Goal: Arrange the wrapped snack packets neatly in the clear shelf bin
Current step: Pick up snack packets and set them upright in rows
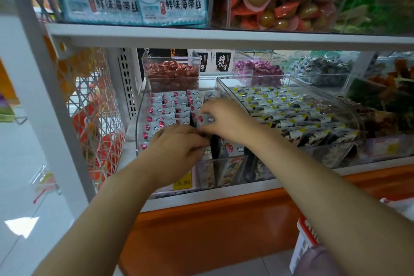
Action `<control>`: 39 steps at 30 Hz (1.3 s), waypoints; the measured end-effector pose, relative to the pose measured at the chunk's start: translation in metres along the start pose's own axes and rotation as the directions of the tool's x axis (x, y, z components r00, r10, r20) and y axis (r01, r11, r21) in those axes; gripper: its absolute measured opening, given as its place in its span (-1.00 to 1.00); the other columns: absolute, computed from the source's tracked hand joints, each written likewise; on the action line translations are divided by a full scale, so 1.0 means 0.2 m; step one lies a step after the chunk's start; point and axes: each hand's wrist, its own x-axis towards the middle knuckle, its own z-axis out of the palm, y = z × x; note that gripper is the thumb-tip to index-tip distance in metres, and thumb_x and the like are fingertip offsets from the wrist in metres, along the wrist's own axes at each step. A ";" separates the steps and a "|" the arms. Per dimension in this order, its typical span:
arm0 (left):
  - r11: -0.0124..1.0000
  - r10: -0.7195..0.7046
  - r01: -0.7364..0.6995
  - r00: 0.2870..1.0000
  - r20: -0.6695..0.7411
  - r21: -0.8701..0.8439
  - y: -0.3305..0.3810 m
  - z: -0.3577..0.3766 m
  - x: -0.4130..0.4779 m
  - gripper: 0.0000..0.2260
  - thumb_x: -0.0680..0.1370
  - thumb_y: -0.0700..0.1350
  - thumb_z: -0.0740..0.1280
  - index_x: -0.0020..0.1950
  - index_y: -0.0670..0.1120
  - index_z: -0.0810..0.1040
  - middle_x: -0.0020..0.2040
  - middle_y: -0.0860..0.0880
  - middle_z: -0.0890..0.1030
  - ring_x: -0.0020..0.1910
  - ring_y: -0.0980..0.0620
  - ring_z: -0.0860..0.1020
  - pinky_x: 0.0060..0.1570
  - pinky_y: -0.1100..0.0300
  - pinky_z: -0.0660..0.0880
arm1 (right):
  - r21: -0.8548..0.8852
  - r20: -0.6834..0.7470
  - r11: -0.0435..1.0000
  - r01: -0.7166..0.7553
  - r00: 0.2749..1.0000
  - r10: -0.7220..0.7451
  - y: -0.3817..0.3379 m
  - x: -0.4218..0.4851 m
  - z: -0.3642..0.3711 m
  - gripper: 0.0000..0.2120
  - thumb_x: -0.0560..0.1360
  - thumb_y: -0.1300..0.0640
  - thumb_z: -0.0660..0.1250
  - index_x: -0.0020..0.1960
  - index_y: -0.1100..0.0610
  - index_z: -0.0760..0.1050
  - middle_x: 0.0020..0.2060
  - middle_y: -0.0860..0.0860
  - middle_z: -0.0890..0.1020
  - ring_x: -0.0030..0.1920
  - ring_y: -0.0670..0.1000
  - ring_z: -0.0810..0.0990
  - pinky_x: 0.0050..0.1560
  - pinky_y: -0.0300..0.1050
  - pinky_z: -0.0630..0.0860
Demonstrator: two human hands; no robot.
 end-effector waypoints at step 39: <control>0.892 -0.357 0.207 0.868 -0.345 -0.403 -0.01 -0.11 0.00 -0.70 0.59 -0.17 0.19 0.32 -0.06 0.45 0.22 -0.01 0.51 -0.01 0.08 0.49 -0.20 0.35 0.38 | 0.323 -0.623 0.945 0.039 0.761 0.182 0.08 -0.12 -0.13 -0.93 0.55 0.22 0.25 -0.10 0.13 0.40 -0.26 -0.05 0.48 -0.27 -0.06 0.48 -0.25 -0.23 0.41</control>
